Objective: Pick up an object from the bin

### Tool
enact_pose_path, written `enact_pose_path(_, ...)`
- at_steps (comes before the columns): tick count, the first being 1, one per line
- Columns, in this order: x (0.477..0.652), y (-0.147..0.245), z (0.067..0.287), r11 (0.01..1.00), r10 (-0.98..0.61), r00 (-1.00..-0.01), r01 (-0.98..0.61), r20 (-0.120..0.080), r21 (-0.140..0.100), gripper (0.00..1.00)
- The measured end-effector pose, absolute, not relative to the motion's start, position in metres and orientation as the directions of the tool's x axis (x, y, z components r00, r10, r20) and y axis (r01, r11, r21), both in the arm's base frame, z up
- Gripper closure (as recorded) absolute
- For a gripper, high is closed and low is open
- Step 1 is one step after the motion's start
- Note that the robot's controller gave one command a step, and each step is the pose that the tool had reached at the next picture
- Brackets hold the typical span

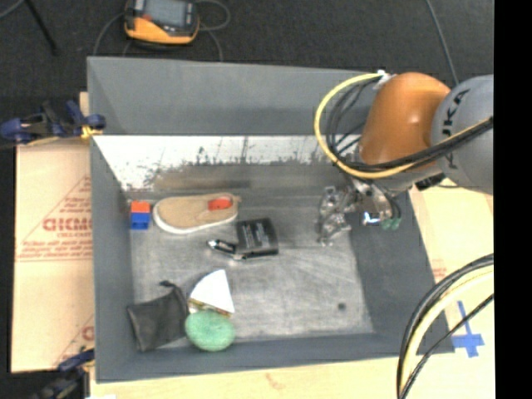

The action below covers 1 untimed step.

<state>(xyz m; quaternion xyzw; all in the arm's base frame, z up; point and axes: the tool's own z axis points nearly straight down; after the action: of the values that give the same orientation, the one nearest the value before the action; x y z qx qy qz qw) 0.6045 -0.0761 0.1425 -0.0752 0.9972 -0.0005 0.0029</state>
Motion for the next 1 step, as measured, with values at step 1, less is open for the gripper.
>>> enact_pose_path(1, 0.6042, -0.0693, 0.1448, 0.987, -0.162, -0.987, -0.162, -0.003, -0.002, 1.00)
